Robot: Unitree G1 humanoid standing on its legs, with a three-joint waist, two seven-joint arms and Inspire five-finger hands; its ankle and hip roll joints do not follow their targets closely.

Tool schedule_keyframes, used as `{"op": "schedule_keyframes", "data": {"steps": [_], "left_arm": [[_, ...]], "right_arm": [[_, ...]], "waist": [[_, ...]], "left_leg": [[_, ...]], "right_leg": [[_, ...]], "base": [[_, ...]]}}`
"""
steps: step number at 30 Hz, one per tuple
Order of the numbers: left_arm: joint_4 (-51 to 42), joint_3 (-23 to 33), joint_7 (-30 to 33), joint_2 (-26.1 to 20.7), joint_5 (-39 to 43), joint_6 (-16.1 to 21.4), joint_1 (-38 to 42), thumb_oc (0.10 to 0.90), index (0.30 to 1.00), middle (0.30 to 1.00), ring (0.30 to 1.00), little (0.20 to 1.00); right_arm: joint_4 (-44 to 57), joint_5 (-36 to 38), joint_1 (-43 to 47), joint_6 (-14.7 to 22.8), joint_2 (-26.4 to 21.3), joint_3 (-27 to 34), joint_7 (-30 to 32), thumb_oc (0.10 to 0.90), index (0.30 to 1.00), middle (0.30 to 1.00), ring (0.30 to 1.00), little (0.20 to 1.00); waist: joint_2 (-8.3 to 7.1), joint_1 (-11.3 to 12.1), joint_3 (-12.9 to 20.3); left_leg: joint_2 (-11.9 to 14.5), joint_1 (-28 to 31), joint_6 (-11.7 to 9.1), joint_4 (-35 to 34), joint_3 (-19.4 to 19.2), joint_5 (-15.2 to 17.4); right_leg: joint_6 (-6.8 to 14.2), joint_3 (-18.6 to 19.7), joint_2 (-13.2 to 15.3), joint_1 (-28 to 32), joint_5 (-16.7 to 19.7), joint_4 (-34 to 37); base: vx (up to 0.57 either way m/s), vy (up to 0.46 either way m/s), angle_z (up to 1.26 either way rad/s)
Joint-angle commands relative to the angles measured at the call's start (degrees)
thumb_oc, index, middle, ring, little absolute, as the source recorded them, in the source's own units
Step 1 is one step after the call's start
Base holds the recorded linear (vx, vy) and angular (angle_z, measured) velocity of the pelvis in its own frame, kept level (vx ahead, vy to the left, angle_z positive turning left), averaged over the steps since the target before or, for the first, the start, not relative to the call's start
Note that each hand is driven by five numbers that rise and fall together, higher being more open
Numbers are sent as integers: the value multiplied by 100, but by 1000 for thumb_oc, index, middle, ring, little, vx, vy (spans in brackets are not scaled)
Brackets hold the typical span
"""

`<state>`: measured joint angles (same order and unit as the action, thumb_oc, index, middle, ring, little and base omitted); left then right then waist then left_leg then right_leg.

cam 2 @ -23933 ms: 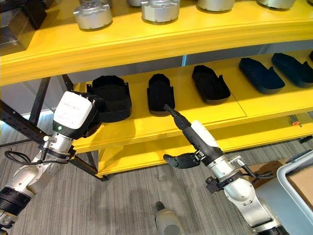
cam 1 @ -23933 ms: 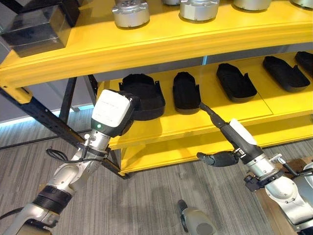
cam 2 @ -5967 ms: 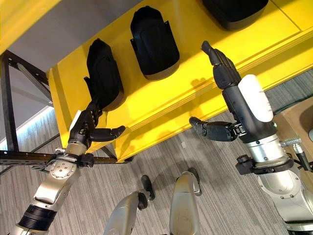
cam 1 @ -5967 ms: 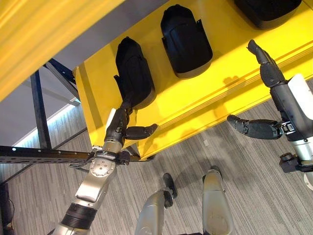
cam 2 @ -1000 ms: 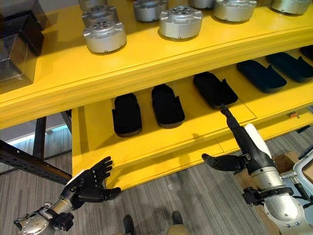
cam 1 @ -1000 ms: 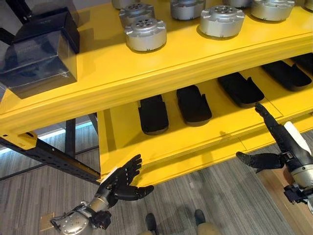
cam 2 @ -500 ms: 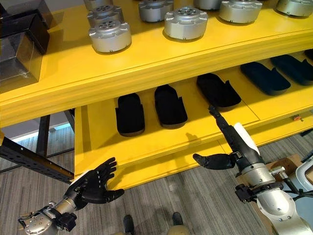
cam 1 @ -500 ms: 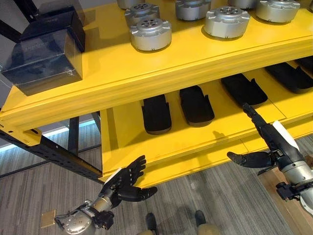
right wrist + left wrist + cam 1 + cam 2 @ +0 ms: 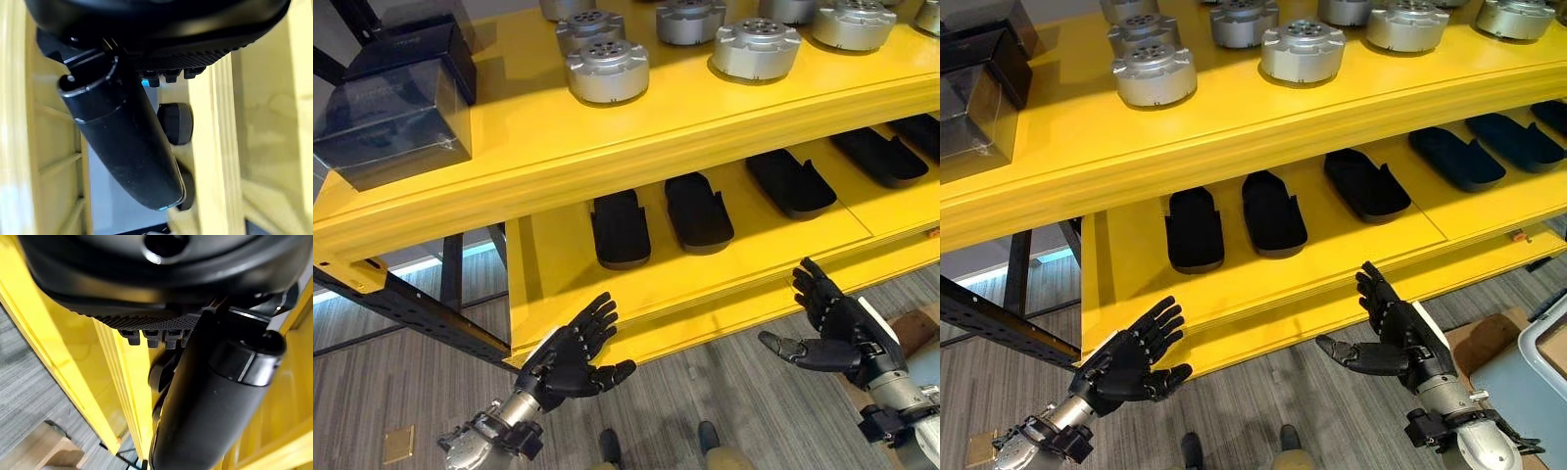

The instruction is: Move parts from the plastic box to the shelf.

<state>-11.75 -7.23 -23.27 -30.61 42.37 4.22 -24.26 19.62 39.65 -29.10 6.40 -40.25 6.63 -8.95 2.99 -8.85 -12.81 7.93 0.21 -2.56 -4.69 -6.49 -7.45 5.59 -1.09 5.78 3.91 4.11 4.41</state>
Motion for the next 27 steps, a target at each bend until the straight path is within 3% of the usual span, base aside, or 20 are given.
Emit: {"op": "schedule_keyframes", "data": {"steps": [1, 10, 27], "left_arm": [[-315, 213, -276, -246, 169, 615, 268, 900, 1000, 1000, 1000, 1000], [-336, 141, -160, -267, 422, 796, 293, 900, 1000, 1000, 1000, 1000], [-495, 125, -138, -324, 498, 646, 240, 900, 1000, 1000, 1000, 1000]], "right_arm": [[354, 419, 448, 822, -12, 50, -33, 900, 1000, 1000, 1000, 1000], [239, 577, 349, 1019, 155, -5, -70, 900, 1000, 1000, 1000, 1000], [319, 649, 294, 980, 61, -2, -15, 900, 1000, 1000, 1000, 1000]], "waist": [[-244, 9, 213], [-211, -52, 260], [-233, -31, 298]], "left_leg": [[519, 334, -308, -31, -331, 464], [479, 367, -290, -31, -364, 485], [449, 403, -268, -31, -366, 518]], "right_leg": [[-206, -413, -53, -163, -718, -373], [-192, -387, -25, -130, -702, -342], [-169, -402, -9, -80, -684, -296]], "base": [[0, 0, 0], [22, 9, 0], [0, 0, 0]]}}
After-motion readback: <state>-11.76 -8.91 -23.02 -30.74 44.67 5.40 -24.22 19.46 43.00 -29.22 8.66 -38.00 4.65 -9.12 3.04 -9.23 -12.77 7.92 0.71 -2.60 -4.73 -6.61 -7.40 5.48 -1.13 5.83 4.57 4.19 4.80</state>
